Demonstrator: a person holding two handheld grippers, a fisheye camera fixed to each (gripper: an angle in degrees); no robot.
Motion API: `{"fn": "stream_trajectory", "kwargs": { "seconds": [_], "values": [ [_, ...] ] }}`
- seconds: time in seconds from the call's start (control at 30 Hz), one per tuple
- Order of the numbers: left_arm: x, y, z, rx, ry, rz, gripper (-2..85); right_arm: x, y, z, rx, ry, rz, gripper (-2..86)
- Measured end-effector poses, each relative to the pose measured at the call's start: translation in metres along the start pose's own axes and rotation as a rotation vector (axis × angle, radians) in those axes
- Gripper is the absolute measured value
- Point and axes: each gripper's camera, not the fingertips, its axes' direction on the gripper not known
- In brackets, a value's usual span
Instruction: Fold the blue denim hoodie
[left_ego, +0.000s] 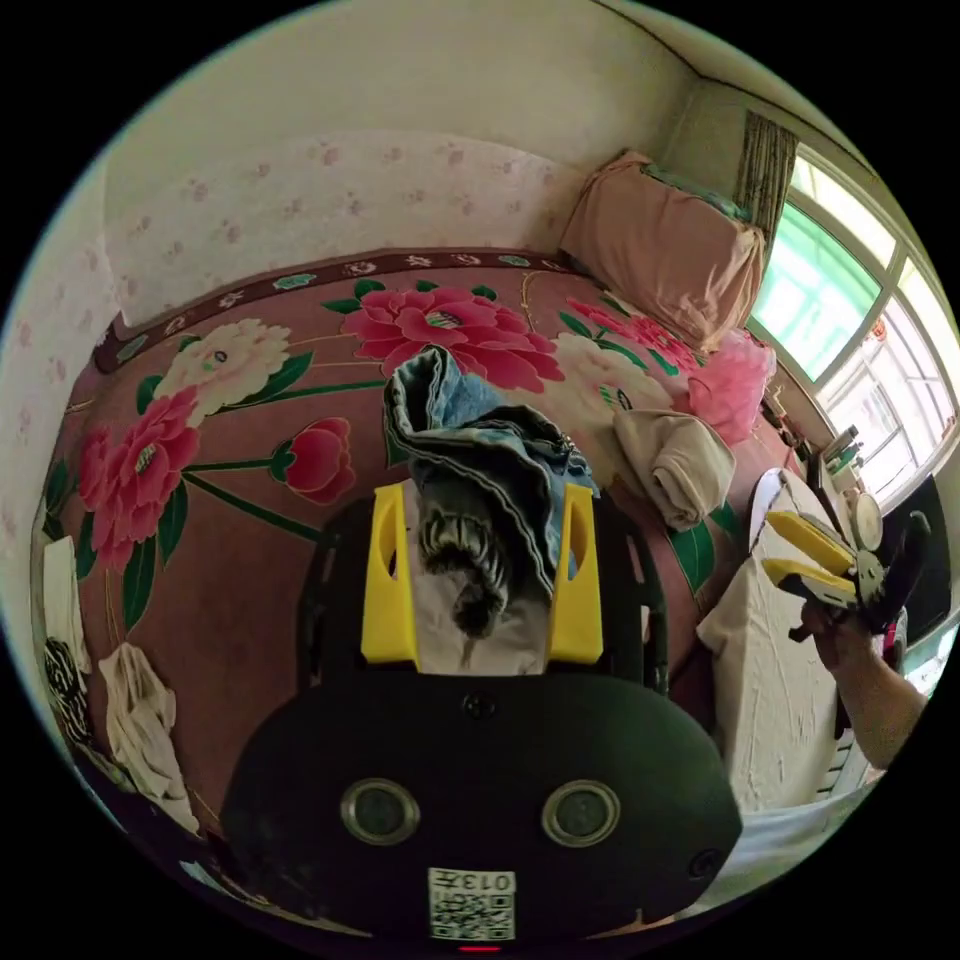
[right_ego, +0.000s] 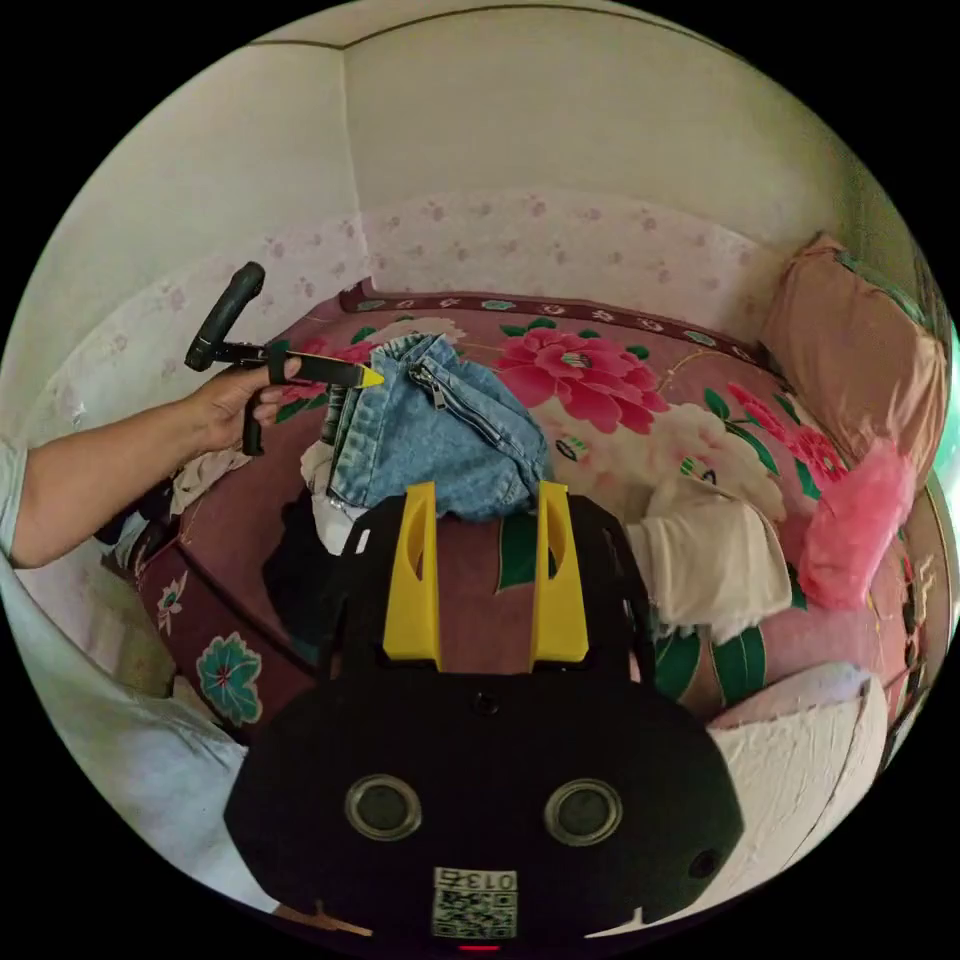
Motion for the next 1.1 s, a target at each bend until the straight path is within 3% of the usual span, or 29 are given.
{"fn": "stream_trajectory", "kwargs": {
  "seconds": [0.27, 0.43, 0.53, 0.67, 0.8, 1.1],
  "values": [
    [-0.031, -0.005, 0.008, -0.12, 0.141, 0.114, 10.2, -0.018, -0.145, 0.128, -0.165, -0.088, -0.145, 13.0],
    [-0.045, 0.027, -0.015, -0.1, 0.132, 0.163, 4.9, -0.042, -0.164, 0.162, -0.26, -0.129, -0.3, 11.1],
    [-0.057, 0.048, -0.034, -0.079, 0.169, 0.182, 3.4, -0.037, -0.168, 0.156, -0.285, -0.243, -0.27, 6.1],
    [-0.063, 0.074, -0.074, -0.03, 0.229, 0.224, 2.2, -0.005, -0.166, 0.091, -0.166, -0.212, -0.093, 3.3],
    [-0.054, 0.096, -0.147, 0.067, 0.138, 0.335, 1.7, 0.014, -0.157, -0.01, 0.001, -0.067, -0.02, 2.7],
    [-0.034, 0.147, -0.371, 0.512, 0.002, 0.442, 0.8, -0.015, -0.084, -0.358, 0.627, 0.113, 0.019, 2.0]
  ]
}}
